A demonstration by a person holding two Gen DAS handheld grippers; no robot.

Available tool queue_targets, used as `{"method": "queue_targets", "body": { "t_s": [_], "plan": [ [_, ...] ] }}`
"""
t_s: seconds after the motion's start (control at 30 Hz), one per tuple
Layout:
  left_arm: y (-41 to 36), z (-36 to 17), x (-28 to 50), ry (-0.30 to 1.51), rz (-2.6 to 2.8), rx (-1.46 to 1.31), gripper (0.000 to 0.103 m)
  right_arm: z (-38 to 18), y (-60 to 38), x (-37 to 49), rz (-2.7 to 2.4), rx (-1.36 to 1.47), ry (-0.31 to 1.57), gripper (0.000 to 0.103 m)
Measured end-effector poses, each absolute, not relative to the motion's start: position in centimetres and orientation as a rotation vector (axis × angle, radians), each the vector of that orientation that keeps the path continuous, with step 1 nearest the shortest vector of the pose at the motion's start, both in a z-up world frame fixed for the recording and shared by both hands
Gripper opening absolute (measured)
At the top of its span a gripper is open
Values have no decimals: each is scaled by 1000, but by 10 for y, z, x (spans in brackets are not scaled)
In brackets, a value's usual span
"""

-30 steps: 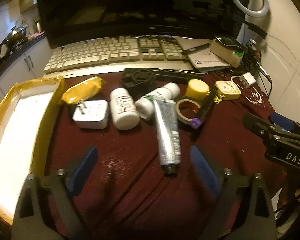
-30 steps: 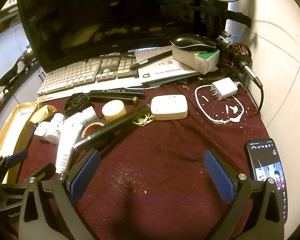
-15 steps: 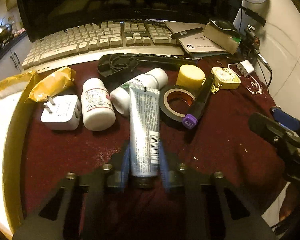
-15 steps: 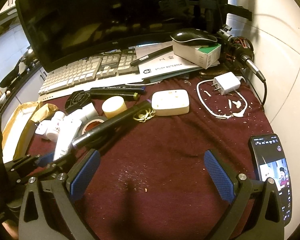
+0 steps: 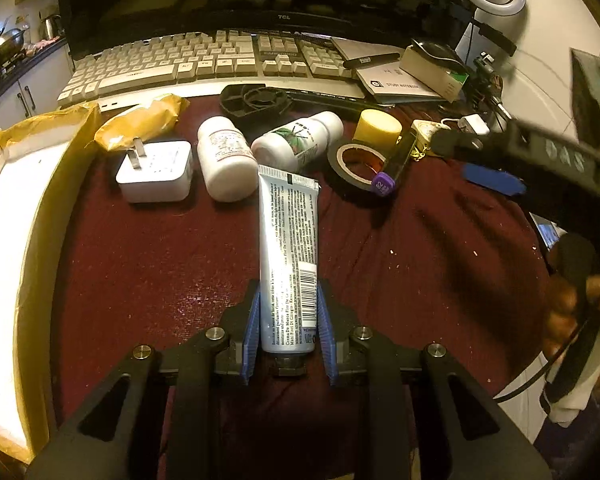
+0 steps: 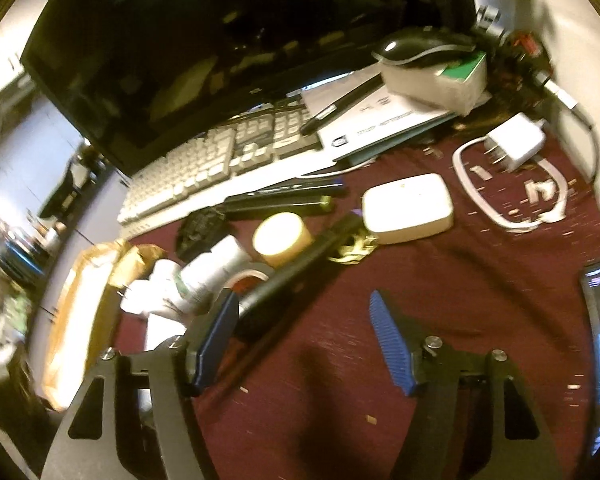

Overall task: Organize rigid objects
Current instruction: 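Grasp the black purple-capped marker with the right tool while the left tool holds the tube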

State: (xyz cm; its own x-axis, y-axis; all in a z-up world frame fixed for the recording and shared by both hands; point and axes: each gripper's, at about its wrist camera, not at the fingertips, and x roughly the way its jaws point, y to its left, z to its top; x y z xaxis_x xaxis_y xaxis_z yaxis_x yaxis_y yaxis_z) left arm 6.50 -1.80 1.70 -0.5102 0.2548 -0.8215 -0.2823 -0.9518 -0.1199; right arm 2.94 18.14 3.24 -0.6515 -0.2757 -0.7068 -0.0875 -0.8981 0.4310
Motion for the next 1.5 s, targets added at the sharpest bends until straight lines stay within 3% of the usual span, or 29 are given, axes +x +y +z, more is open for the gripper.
{"method": "queue_targets", "body": {
  "t_s": [0.2,0.47,0.6,0.67,1.03,1.5],
  "plan": [
    [-18,17,64,50,2487,-1347,24,15,182,9,-2493,1301,-911,55],
    [-18,17,63,60,2485,-1354,24,4,172,-13,-2436,1351,-950,51],
    [-16,17,62,78,2485,-1359,24,2,171,-14,-2449,1360,-937,41],
    [-15,17,61,85,2486,-1361,24,2,172,-14,-2452,1363,-928,30],
    [-14,17,58,84,2485,-1357,24,4,181,7,-2476,1351,-814,14],
    [-27,18,68,12,2451,-1348,23,27,156,37,-2577,1277,-570,13]
  ]
}}
